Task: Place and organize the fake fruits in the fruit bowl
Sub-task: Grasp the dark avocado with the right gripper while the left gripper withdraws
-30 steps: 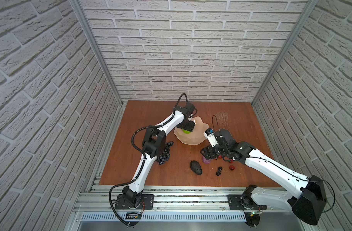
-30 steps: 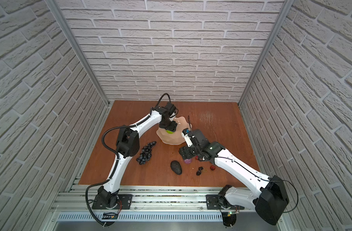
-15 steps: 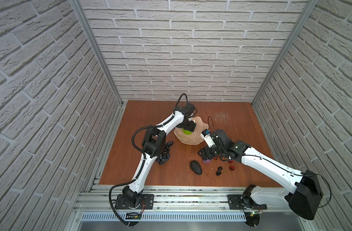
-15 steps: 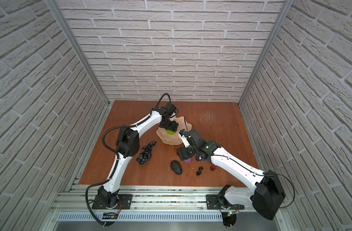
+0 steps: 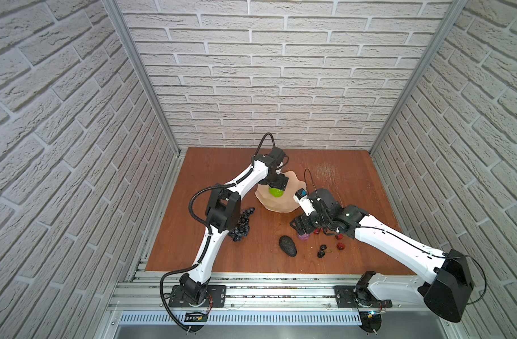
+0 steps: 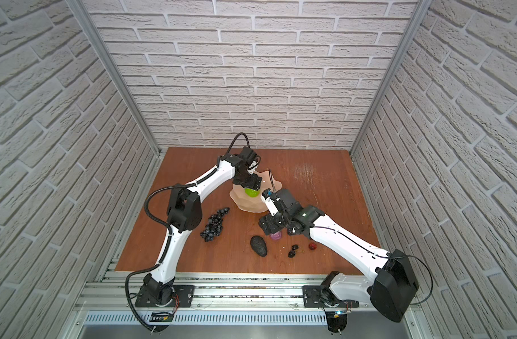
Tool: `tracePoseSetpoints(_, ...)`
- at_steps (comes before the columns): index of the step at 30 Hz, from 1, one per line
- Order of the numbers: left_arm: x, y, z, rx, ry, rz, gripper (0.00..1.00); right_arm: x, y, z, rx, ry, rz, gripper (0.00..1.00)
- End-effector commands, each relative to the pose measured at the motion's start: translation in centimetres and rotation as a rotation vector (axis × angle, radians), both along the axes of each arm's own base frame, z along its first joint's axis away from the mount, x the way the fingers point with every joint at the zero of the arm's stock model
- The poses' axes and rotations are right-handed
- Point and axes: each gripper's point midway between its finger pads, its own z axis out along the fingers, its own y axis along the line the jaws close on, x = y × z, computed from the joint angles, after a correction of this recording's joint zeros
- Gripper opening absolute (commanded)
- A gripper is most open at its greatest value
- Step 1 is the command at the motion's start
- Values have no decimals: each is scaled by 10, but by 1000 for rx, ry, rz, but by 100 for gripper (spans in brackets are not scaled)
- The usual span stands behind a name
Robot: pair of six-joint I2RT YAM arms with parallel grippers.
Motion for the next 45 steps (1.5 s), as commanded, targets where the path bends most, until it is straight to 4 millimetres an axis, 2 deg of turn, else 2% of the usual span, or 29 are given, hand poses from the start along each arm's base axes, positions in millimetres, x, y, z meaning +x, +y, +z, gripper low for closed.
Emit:
tracePoseSetpoints(1, -6, 11, 53, -122, -51, 45, 90, 0, 6, -3, -45, -27, 36, 85)
tracePoseSetpoints(6, -26, 32, 80, -170, -80, 90, 89, -8, 31, -18, -118, -7, 126, 80)
tracePoseSetpoints(11, -56, 55, 88, -171, -93, 133, 88, -21, 54, -37, -197, 20, 215, 79)
tracePoseSetpoints(17, -86, 91, 88, -127, -120, 210, 88, -22, 60, -63, -283, 83, 234, 78)
tracePoseSetpoints(20, -95, 103, 89, -127, -125, 237, 88, -25, 59, -73, -317, 120, 229, 78)
tracePoseSetpoints(27, -100, 112, 87, -131, -132, 267, 88, -37, 54, -93, -354, 167, 214, 79)
tracePoseSetpoints(34, -104, 113, 83, -129, -125, 266, 88, -47, 53, -114, -371, 226, 210, 74)
tracePoseSetpoints(41, -107, 119, 81, -125, -129, 281, 88, -52, 51, -122, -372, 250, 203, 68)
tracePoseSetpoints(45, -106, 120, 80, -121, -128, 279, 88, -54, 51, -128, -374, 261, 204, 60)
